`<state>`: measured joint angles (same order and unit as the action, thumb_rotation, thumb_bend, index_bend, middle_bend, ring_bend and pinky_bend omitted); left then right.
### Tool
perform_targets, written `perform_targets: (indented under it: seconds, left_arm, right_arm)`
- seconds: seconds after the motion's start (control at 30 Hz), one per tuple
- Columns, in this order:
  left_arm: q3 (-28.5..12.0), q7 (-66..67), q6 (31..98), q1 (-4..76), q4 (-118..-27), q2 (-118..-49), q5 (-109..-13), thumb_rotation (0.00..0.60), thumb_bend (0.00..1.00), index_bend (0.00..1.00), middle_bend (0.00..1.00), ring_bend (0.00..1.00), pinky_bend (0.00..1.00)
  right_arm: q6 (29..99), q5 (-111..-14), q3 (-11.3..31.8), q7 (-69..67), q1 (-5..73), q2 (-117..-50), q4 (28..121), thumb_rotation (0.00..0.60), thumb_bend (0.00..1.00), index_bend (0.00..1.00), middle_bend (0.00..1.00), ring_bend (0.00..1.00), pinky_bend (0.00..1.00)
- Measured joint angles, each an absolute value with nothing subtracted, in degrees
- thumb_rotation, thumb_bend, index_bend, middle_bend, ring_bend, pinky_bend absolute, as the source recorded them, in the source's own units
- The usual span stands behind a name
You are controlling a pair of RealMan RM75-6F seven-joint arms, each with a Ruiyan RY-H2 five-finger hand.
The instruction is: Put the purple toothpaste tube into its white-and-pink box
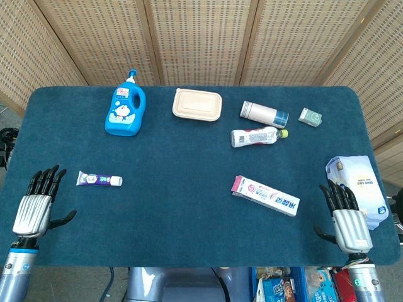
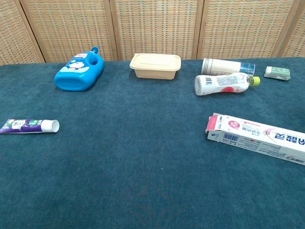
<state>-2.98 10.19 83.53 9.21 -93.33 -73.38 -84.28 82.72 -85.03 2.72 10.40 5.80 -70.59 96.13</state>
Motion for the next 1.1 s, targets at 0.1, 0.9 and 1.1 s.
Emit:
perform_targets:
  seconds: [0.1,0.9,1.1]
  left_arm:
    - [-2.99,10.31,83.56,9.20,-93.37,-73.40,-84.34,0.600,0.20,0.00,0.00,0.00,0.00]
    - [-3.73,11.39,80.78,10.52,-92.34,-74.33,-82.61,0.600,0.20,0.00,0.00,0.00,0.00]
    - [-5.51,12.74,77.73,12.57,-92.64,-73.24,-80.22,0.600,0.21,0.00,0.00,0.00,0.00]
  right_arm:
    - [82.64,-84.92,2.73,10.28,5.78,-70.53,96.08,0.600,0.24,0.00,0.00,0.00,0.00]
    - [82.64,-84.55,2.73,10.59,5.58,-70.50,96.33,0.600,0.24,0.00,0.00,0.00,0.00]
    - [82.73,-84.85,2.65,10.53,5.57,-70.54,96.40,0.600,0.24,0.00,0.00,0.00,0.00]
